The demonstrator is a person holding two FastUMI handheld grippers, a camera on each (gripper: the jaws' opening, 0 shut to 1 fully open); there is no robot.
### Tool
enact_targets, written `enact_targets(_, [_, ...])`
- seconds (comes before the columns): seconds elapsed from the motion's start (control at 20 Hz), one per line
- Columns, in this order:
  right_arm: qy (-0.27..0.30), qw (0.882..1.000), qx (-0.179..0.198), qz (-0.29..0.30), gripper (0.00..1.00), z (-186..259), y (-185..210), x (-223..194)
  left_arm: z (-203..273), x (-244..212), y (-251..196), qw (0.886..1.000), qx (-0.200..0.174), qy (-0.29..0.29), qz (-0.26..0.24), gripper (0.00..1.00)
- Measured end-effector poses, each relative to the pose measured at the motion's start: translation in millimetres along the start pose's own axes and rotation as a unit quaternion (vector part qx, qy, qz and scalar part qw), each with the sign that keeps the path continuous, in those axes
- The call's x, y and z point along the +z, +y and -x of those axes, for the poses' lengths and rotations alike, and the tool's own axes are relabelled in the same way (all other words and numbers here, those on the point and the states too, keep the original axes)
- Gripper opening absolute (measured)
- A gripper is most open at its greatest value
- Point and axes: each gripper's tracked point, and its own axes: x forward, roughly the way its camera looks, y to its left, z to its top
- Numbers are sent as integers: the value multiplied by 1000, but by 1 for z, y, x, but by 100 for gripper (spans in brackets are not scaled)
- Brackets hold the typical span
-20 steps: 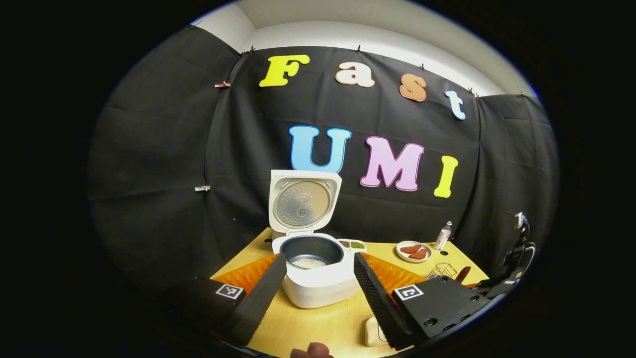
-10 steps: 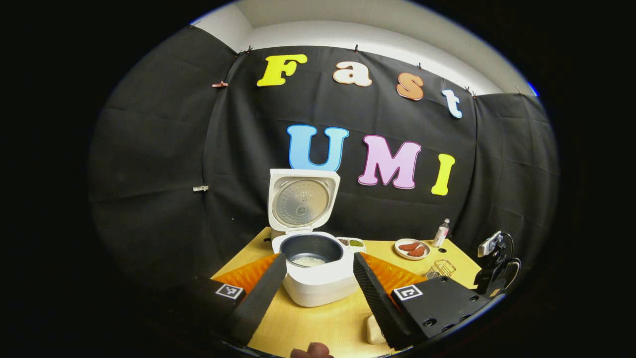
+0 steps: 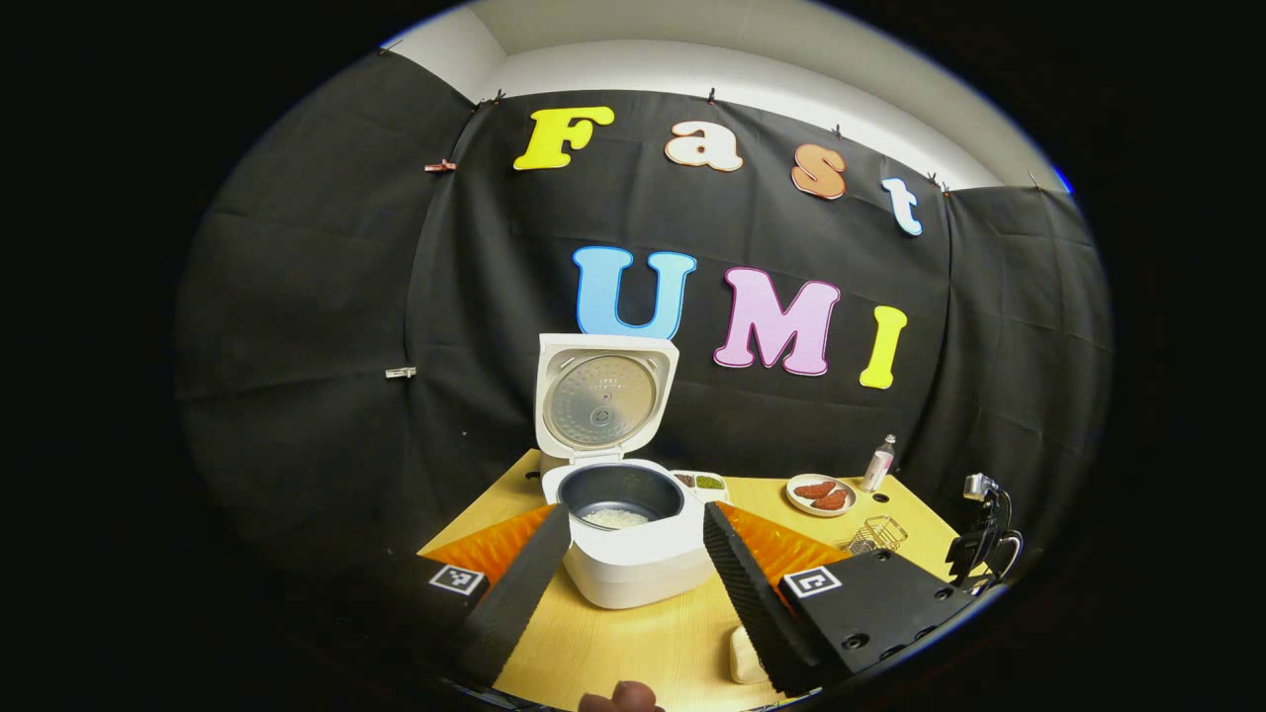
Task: Close the left gripper, press the button to open the rice cooker; take a wooden spoon from the chopstick holder with the right hand, scoop a spoonful of rice and pour it into the rice cooker, then put the wooden spoon back into the chopstick holder.
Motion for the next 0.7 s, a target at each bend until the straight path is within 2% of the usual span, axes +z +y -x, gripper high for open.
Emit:
enact_targets(0.3, [-12, 994, 22, -109, 6, 10, -14, 11, -3, 3, -1, 1000, -2, -3, -1, 94])
enact_targets(0.7, [-63, 985, 33, -155, 7, 41, -9, 72, -9, 3, -9, 1000, -15, -5, -3, 94])
